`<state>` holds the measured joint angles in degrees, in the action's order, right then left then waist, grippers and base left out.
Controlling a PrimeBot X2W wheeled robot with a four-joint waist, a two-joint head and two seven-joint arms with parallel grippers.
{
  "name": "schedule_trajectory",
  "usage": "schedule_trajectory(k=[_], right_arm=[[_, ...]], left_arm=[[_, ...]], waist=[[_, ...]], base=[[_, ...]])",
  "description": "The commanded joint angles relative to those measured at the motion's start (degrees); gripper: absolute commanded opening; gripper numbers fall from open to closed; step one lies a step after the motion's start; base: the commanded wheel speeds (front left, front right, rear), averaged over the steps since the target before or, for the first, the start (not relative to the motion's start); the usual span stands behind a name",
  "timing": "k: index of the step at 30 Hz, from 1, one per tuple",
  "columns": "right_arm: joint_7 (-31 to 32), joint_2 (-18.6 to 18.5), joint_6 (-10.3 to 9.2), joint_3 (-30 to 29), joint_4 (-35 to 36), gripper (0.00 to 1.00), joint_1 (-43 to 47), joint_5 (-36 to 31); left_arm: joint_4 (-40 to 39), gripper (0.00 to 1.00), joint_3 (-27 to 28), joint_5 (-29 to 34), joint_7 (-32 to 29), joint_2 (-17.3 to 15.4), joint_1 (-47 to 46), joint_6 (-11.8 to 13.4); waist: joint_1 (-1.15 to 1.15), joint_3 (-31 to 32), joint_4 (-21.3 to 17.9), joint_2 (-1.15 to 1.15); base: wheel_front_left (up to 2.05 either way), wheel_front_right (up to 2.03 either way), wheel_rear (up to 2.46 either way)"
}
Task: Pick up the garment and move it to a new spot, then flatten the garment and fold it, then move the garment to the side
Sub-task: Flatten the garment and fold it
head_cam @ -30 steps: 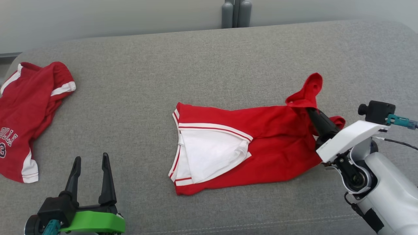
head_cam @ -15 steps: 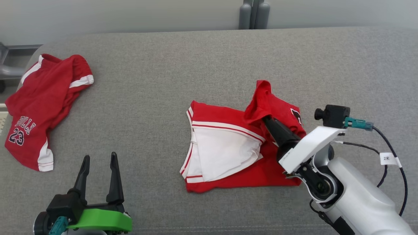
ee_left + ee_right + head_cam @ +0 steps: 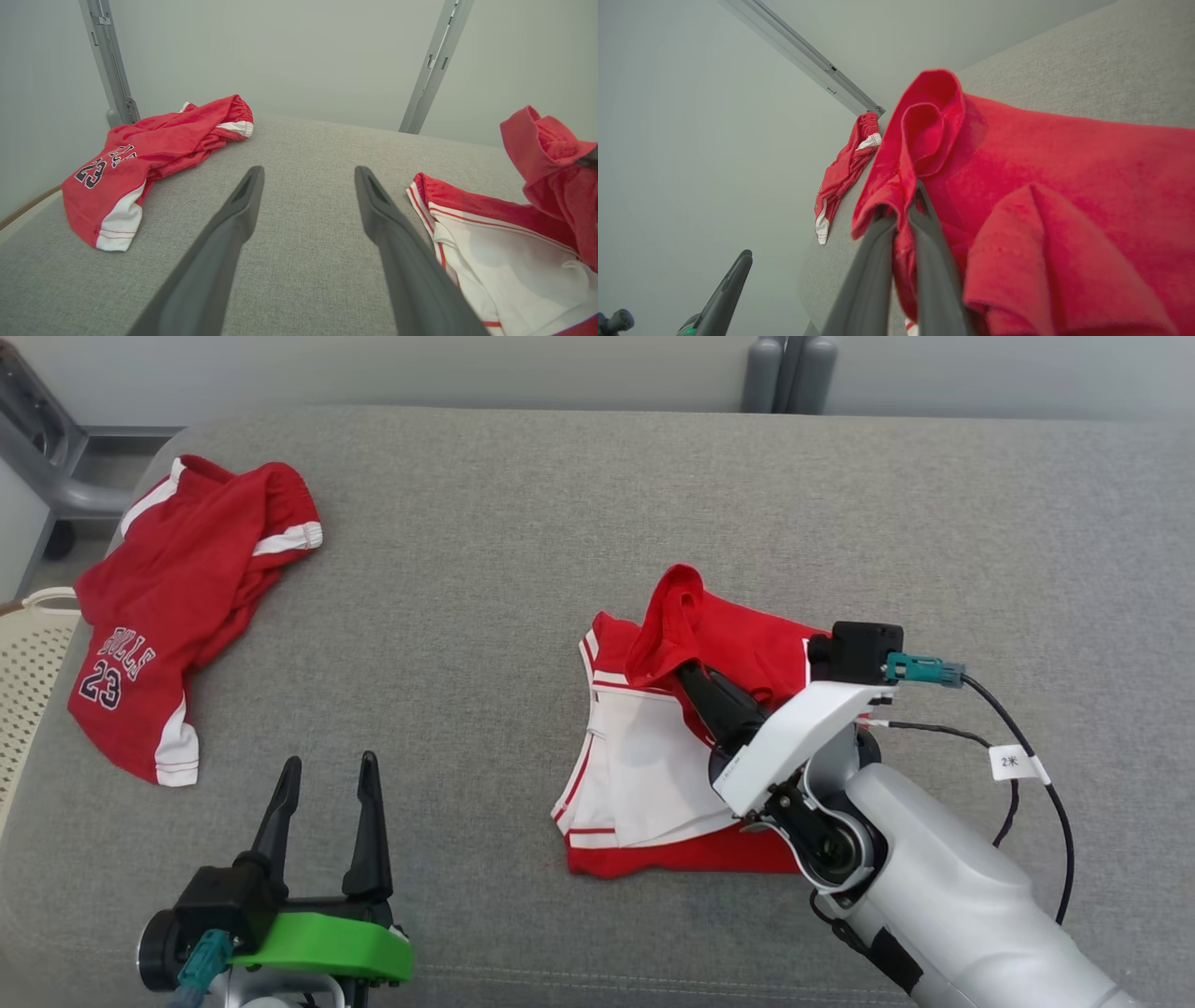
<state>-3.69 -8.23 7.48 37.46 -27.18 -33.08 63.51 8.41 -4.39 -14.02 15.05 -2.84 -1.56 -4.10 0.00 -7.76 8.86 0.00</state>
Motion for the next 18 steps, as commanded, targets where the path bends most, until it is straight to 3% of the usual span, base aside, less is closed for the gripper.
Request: schedule_trajectory(k=[1, 13, 14, 16, 17, 18], right_arm=[[-0.39, 0.35, 0.02, 0.22, -0.95, 0.00, -0.97, -0.11], [-3.66, 3.31, 0.02, 3.58, -13.06, 0.00, -5.02, 0.58], [-3.82, 3.34, 0.02, 3.86, -13.66, 0.05, -5.30, 0.87], [-4.27, 3.48, 0.02, 4.46, -14.53, 0.60, -5.90, 1.26], [-4.53, 3.60, 0.02, 4.82, -14.86, 1.00, -6.12, 1.45], [-4.74, 3.69, 0.02, 5.14, -15.13, 1.00, -6.22, 1.70]], left_arm=[[0.15, 1.00, -0.45, -0.18, 0.14, -0.11, -0.94, 0.04], [1.33, 1.00, -2.85, -1.01, 0.14, -0.11, -2.00, 0.52], [1.37, 1.00, -2.85, -1.01, 0.14, -0.11, -1.96, 0.52], [1.54, 1.00, -2.74, -0.99, 0.14, -0.11, -1.91, 0.55], [1.57, 1.00, -2.65, -0.98, 0.14, -0.11, -1.88, 0.62], [1.61, 1.00, -2.53, -0.96, 0.14, -0.11, -1.84, 0.63]], waist=[[0.00, -0.52, 1.08, 0.00], [0.00, -0.81, 4.87, 0.00], [0.00, -0.83, 4.97, 0.00], [0.00, -0.82, 5.05, 0.00], [0.00, -0.80, 5.03, 0.00], [0.00, -0.76, 4.98, 0.00]], base=[[0.00, 0.00, 0.00], [0.00, 0.00, 0.00], [0.00, 0.00, 0.00], [0.00, 0.00, 0.00], [0.00, 0.00, 0.00], [0.00, 0.00, 0.00]])
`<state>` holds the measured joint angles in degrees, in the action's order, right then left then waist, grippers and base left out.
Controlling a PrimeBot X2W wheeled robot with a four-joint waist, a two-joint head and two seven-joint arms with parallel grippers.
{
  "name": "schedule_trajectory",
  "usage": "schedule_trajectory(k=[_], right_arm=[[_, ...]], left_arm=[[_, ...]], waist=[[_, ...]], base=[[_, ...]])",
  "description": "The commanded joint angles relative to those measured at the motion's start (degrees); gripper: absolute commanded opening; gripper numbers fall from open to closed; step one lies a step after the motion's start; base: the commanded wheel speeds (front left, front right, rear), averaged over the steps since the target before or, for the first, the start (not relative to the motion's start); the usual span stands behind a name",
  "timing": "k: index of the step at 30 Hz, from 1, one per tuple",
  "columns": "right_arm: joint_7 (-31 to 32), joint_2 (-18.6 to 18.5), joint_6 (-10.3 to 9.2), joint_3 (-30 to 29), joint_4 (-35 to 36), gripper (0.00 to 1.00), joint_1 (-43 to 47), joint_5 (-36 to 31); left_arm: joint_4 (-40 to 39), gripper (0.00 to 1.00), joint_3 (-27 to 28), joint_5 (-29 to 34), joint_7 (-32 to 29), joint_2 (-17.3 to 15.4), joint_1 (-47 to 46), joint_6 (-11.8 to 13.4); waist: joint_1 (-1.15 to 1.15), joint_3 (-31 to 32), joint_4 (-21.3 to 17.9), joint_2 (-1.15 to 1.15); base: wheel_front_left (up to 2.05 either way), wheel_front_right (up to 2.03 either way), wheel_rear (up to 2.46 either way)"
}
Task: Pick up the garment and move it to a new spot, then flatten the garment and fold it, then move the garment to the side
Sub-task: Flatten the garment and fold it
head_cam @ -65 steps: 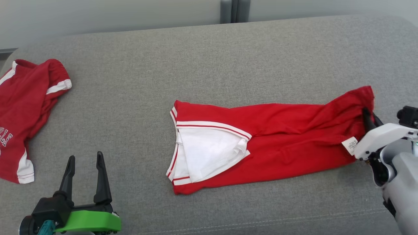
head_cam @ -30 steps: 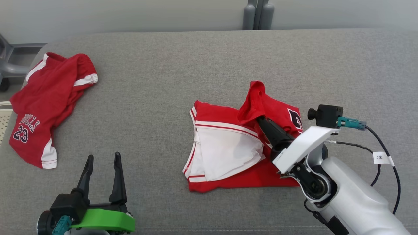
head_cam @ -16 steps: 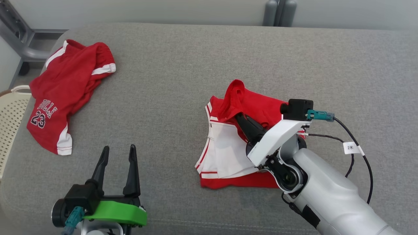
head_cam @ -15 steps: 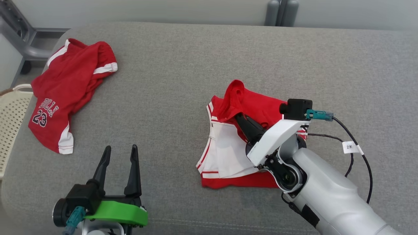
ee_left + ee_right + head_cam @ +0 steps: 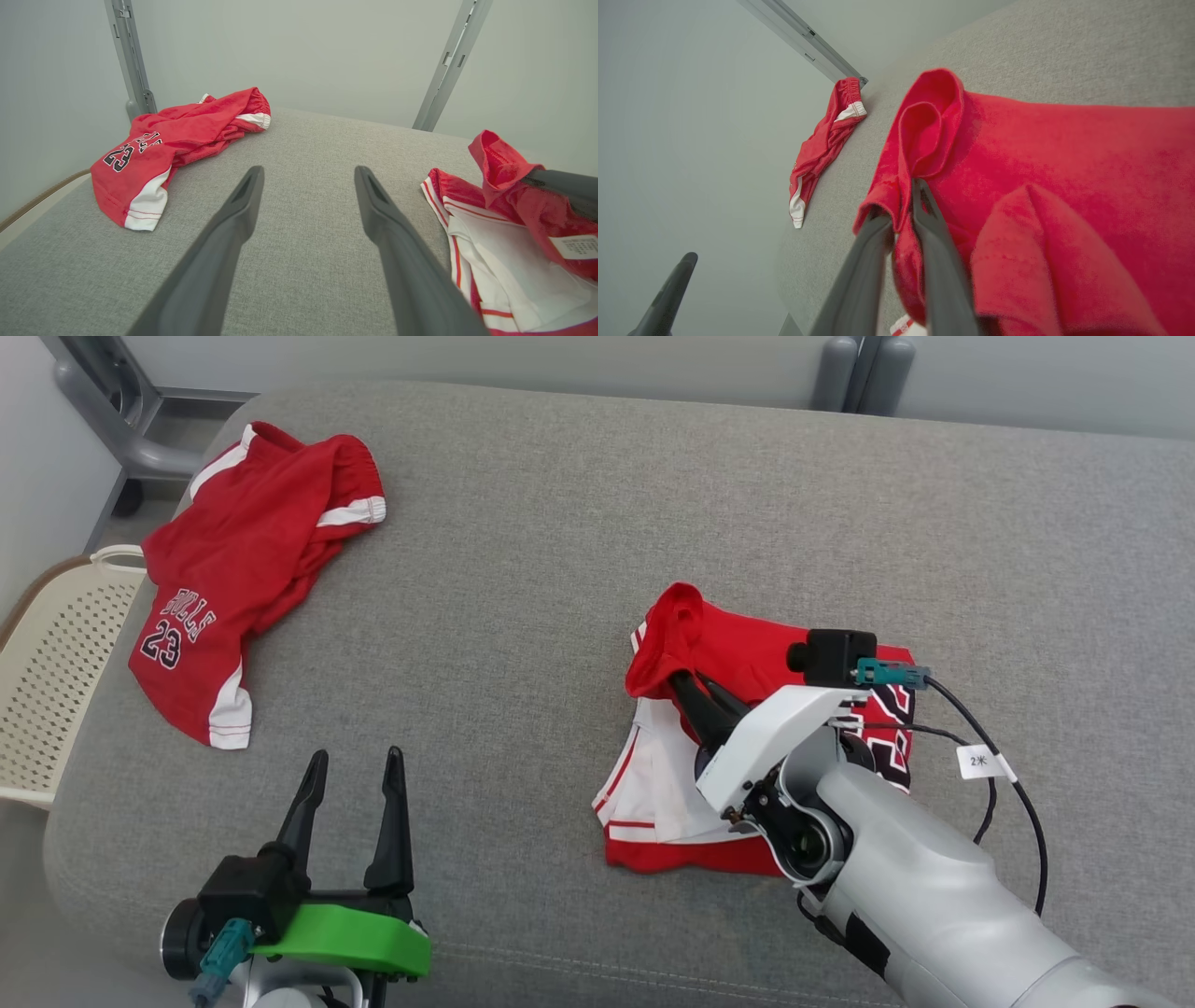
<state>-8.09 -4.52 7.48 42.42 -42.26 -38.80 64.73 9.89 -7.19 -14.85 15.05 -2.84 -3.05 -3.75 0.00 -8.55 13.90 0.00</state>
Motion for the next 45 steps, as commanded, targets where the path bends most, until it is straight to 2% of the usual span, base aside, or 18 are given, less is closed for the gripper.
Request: schedule_trajectory(k=[1, 9, 15, 25, 31, 34, 35, 36, 37, 38, 45], right_arm=[[-0.58, 0.00, 0.02, 0.40, -0.20, 1.00, -0.55, 0.64], [-2.99, -1.84, 0.02, 1.74, 2.77, 1.00, -0.76, 2.70], [-5.82, -5.72, 0.02, 1.08, 7.92, 1.00, 0.35, 3.22], [-7.10, -13.55, 0.02, -4.44, 10.46, 1.00, 3.54, -4.03], [-7.14, -14.58, 0.02, -8.40, 10.06, 1.00, 5.60, -8.83], [-7.14, -14.33, 0.02, -7.77, 9.26, 1.00, 6.35, -11.60], [-7.15, -14.25, 0.02, -7.39, 8.88, 0.95, 6.42, -12.45], [-7.14, -14.05, 0.02, -7.12, 8.31, 0.56, 6.44, -13.30], [-7.14, -13.83, 0.02, -6.89, 7.77, 0.37, 6.48, -14.14], [-7.13, -13.69, 0.02, -6.49, 7.00, 0.00, 6.41, -15.20], [-7.12, -12.45, 0.00, -6.09, 1.88, 0.00, 5.48, -23.97]], left_arm=[[0.15, 1.00, 0.40, -0.08, 0.14, -0.11, -0.27, 0.30], [0.19, 1.00, 1.00, 0.34, 0.14, -0.11, 0.01, 0.21], [-0.19, 1.00, 1.55, 0.56, 0.14, -0.11, 0.41, 0.09], [-0.78, 1.00, 2.78, 0.84, 0.14, -0.11, 1.10, 0.06], [-1.08, 1.00, 3.24, 0.83, 0.14, -0.12, 1.27, -0.04], [-1.14, 1.00, 3.39, 0.79, 0.14, -0.11, 1.33, -0.01], [-1.14, 1.00, 3.36, 0.78, 0.14, -0.11, 1.28, -0.01], [-1.15, 1.00, 3.31, 0.77, 0.14, -0.11, 1.23, -0.01], [-1.16, 1.00, 3.25, 0.76, 0.14, -0.12, 1.15, 0.01], [-1.16, 1.00, 3.15, 0.73, 0.14, -0.12, 1.06, 0.02], [-1.24, 1.00, 3.39, 0.86, 0.14, -0.11, 0.87, -0.01]], waist=[[0.00, 0.08, -0.15, 0.00], [0.00, 0.35, -1.32, 0.00], [0.00, 0.45, -2.60, 0.00], [0.00, 0.95, -4.34, 0.00], [0.00, 0.87, -4.77, 0.00], [0.00, 0.80, -4.83, 0.00], [0.00, 0.79, -4.81, 0.00], [0.00, 0.76, -4.78, 0.00], [0.00, 0.72, -4.72, 0.00], [0.00, 0.68, -4.65, 0.00], [0.00, 0.55, -4.11, 0.00]], base=[[0.00, 0.00, 0.00], [0.00, 0.00, 0.00], [0.00, 0.00, 0.00], [0.00, 0.00, 0.00], [0.00, 0.00, 0.00], [0.00, 0.00, 0.00], [0.00, 0.00, 0.00], [0.00, 0.00, 0.00], [0.00, 0.00, 0.00], [0.00, 0.00, 0.00], [0.00, 0.00, 0.00]])
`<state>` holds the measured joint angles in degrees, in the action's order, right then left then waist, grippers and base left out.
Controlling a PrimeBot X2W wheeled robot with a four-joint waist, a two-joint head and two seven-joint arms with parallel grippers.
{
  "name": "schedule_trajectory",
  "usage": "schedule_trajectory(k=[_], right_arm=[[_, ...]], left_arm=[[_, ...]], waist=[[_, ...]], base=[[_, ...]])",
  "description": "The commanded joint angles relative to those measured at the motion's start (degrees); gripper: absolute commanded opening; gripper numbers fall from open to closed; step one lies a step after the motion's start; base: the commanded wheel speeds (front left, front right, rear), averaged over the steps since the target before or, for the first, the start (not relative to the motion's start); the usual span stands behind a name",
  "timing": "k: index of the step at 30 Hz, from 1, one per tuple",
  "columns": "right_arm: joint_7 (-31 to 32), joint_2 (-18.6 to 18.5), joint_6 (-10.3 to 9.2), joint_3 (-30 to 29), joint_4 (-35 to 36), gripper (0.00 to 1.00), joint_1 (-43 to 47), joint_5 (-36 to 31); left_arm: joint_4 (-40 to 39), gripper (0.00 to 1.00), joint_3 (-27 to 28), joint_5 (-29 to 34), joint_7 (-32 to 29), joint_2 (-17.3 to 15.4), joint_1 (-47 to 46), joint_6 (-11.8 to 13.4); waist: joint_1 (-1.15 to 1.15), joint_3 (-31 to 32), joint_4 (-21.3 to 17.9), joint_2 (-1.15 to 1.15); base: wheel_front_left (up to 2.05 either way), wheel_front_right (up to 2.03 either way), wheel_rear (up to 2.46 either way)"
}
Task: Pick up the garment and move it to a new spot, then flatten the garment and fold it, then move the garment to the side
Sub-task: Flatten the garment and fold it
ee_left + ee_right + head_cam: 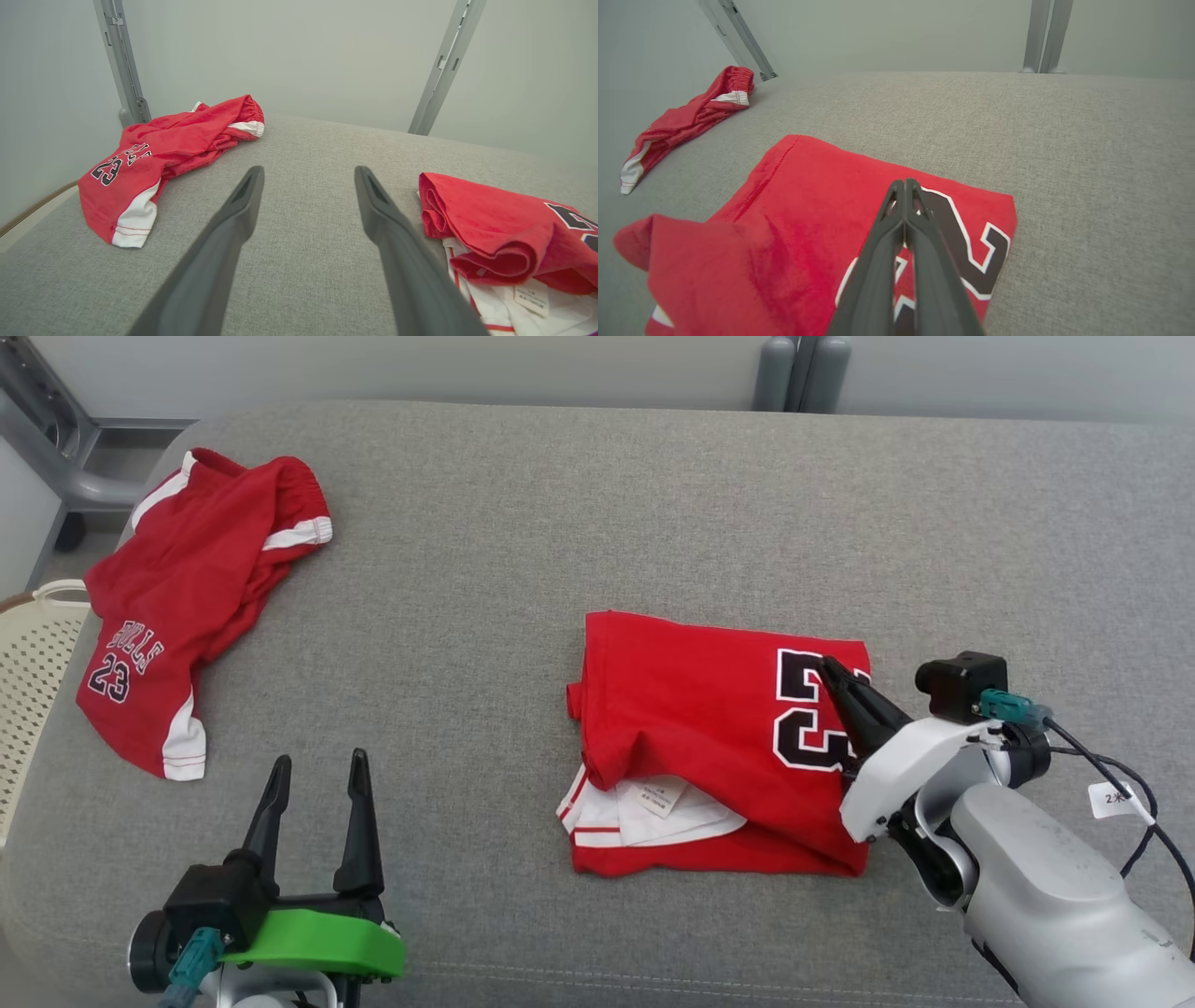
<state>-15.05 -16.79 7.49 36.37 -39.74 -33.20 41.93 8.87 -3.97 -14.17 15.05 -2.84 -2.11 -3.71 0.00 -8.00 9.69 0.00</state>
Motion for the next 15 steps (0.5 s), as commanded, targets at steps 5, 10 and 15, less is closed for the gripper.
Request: schedule_trajectory(k=[5, 10, 15], right_arm=[[-0.17, 1.20, -0.01, -0.92, -3.95, 0.00, 0.91, -5.72], [-0.17, 3.05, -0.01, -1.60, -6.55, 0.00, 0.84, -7.99], [-0.17, 4.79, 0.00, -0.74, -8.30, 0.00, 0.43, -8.84]], left_arm=[[-0.30, 1.00, 0.45, 0.34, 0.14, -0.11, -0.22, -0.22], [-0.28, 1.00, 0.23, 0.42, 0.14, -0.11, -0.85, -0.35], [0.01, 1.00, -0.35, 0.38, 0.14, -0.12, -1.37, -0.36]], waist=[[0.00, -0.18, 0.38, 0.00], [0.00, -0.87, 0.78, 0.00], [0.00, -1.54, 1.93, 0.00]], base=[[0.00, 0.00, 0.00], [0.00, 0.00, 0.00], [0.00, 0.00, 0.00]])
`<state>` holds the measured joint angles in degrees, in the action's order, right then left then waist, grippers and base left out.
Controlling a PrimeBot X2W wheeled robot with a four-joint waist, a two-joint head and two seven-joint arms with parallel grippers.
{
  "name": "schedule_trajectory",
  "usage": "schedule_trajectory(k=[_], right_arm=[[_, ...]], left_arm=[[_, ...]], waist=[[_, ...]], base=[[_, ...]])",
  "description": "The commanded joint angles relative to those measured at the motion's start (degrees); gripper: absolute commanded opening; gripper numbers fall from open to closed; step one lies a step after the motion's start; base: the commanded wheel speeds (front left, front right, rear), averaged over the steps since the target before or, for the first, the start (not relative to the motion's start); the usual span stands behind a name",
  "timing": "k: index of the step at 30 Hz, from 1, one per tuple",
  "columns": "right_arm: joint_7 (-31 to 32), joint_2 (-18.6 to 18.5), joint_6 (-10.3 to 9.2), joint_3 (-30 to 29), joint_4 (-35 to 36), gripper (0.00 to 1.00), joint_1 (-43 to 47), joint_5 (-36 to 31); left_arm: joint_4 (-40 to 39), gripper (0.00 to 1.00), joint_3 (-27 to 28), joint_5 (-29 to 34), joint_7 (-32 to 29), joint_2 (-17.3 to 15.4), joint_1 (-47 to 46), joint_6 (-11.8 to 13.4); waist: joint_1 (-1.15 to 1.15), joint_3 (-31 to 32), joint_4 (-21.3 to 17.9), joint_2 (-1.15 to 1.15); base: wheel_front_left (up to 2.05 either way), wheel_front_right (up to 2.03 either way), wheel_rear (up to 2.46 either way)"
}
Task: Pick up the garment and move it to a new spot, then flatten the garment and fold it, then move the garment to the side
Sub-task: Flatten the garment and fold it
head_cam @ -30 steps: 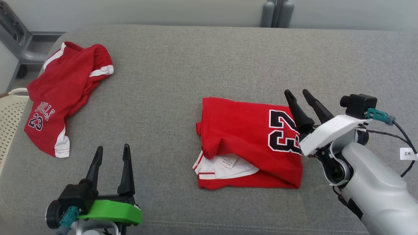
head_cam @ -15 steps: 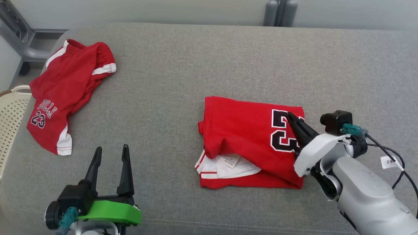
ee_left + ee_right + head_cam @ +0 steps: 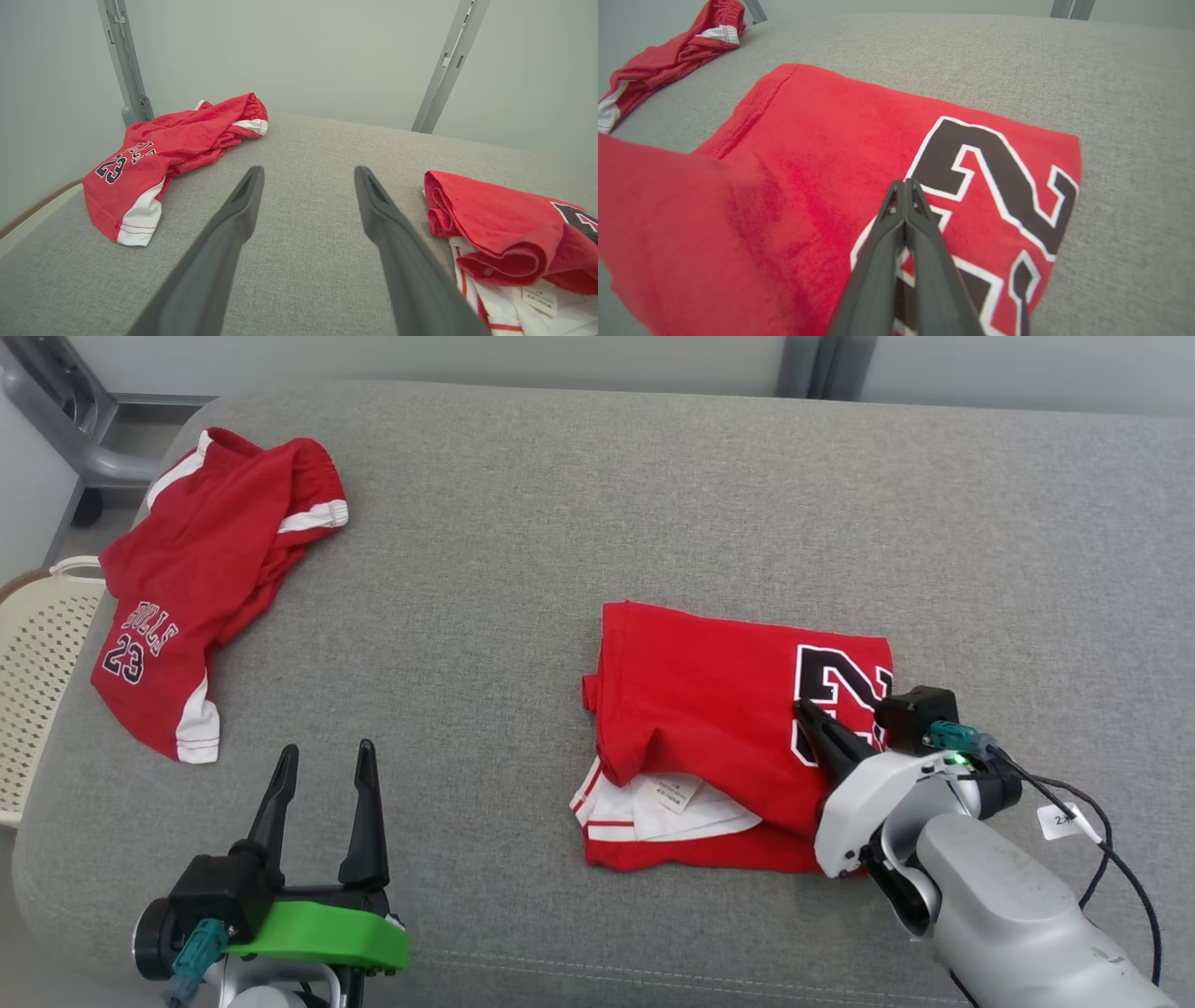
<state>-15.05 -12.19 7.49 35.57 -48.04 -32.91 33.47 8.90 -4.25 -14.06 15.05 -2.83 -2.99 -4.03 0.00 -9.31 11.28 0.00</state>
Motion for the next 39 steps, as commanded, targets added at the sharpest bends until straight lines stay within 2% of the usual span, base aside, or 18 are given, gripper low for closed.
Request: schedule_trajectory(k=[1, 11, 18, 26, 31, 32, 33, 34, 39], right_arm=[[-0.17, 0.48, -0.01, 0.31, -0.17, 0.00, 0.01, -0.36], [-0.17, 3.88, -0.01, 5.14, -0.26, 0.00, -0.10, 1.24], [-0.18, 5.65, -0.01, 10.60, 1.32, 0.00, 1.76, 4.06], [-0.18, 4.99, -0.01, 16.03, 4.96, 0.00, 2.60, 7.97], [-0.18, 3.83, -0.01, 15.09, 6.01, 0.00, 1.75, 9.55], [-0.18, 3.47, -0.01, 14.01, 6.69, 0.41, 1.57, 9.39], [-0.18, 3.09, -0.01, 12.96, 7.33, 0.90, 1.72, 8.97], [-0.18, 2.70, -0.01, 11.80, 7.98, 1.00, 2.00, 8.55], [-0.17, 0.92, -0.01, 6.58, 10.42, 1.00, 3.39, 6.62]], left_arm=[[0.01, 1.00, -0.04, 0.25, 0.14, -0.13, -0.60, 0.02], [0.40, 1.00, -0.23, 0.04, 0.14, -0.13, -0.72, -0.01], [0.70, 1.00, -0.02, -0.33, 0.14, -0.13, -0.35, -0.12], [0.44, 1.00, -0.23, -0.57, 0.14, -0.13, -0.06, 0.15], [0.25, 1.00, -0.03, -0.59, 0.14, -0.13, 0.36, 0.44], [0.20, 1.00, 0.10, -0.58, 0.14, -0.13, 0.50, 0.46], [0.17, 1.00, 0.26, -0.54, 0.14, -0.13, 0.62, 0.51], [0.09, 1.00, 0.43, -0.49, 0.14, -0.13, 0.74, 0.53], [-0.59, 1.00, 1.00, -0.08, 0.14, -0.13, 1.22, 0.66]], waist=[[0.00, -0.33, 0.57, 0.00], [0.00, -0.02, 2.85, 0.00], [0.00, 0.40, 3.63, 0.00], [0.00, 0.42, 3.44, 0.00], [0.00, 0.64, 2.82, 0.00], [0.00, 0.72, 2.59, 0.00], [0.00, 0.82, 2.36, 0.00], [0.00, 0.95, 2.09, 0.00], [0.00, 1.58, 0.87, 0.00]], base=[[0.00, 0.00, 0.00], [0.00, 0.00, 0.00], [0.00, 0.00, 0.00], [0.00, 0.00, 0.00], [0.00, 0.00, 0.00], [0.00, 0.00, 0.00], [0.00, 0.00, 0.00], [0.00, 0.00, 0.00], [0.00, 0.00, 0.00]])
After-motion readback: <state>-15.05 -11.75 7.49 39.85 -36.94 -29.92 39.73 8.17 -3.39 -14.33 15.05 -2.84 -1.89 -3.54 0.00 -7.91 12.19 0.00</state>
